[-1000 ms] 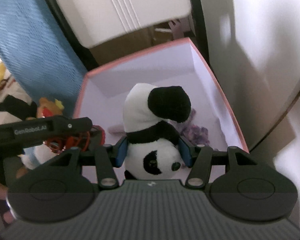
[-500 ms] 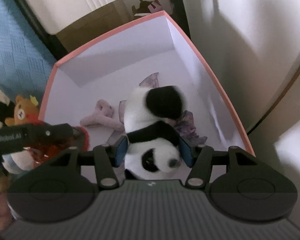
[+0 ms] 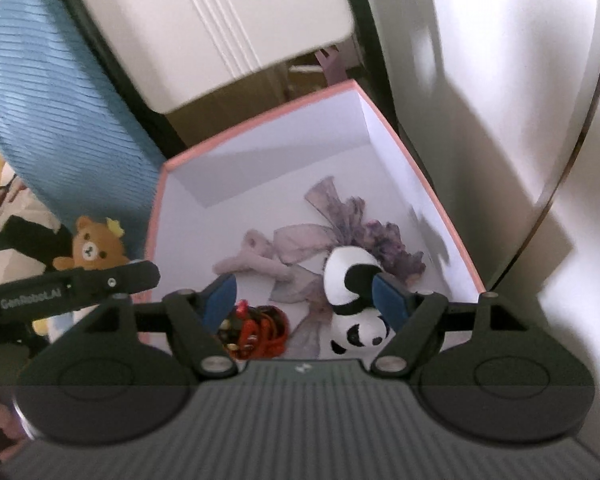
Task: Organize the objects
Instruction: 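Open left gripper releasing red-black toy in box while right releases panda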
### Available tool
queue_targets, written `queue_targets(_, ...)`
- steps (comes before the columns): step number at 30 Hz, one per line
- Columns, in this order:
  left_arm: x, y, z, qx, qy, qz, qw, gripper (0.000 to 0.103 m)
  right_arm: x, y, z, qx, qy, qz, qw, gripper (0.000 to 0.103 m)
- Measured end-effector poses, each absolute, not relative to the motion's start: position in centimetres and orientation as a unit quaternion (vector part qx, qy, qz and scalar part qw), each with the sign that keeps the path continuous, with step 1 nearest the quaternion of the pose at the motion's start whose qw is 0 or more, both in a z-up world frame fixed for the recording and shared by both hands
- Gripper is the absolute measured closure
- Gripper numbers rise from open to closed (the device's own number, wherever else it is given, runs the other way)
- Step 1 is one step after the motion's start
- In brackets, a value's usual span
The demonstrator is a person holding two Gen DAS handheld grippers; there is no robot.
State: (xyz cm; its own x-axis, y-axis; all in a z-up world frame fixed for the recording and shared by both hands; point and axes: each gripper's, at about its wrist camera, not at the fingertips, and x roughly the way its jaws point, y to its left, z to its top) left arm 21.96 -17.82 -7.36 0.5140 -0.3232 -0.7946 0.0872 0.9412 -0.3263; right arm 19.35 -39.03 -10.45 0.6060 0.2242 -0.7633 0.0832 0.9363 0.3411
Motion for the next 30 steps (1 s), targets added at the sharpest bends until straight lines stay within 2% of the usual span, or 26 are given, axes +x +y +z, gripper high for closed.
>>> queue_targets(18,15.4,-12.4,2.5,-0.131,0.397,-0.120,0.900,0.039,13.1,-35.2,-2.0,0.162,0.375,0.068,0.910,0.027)
queue_targets(30,9.4,-8.1,6.2,-0.138,0.347,-0.119,0.920,0.034,8.4,-32.2,1.7,0.153,0.335,0.086,0.926,0.026)
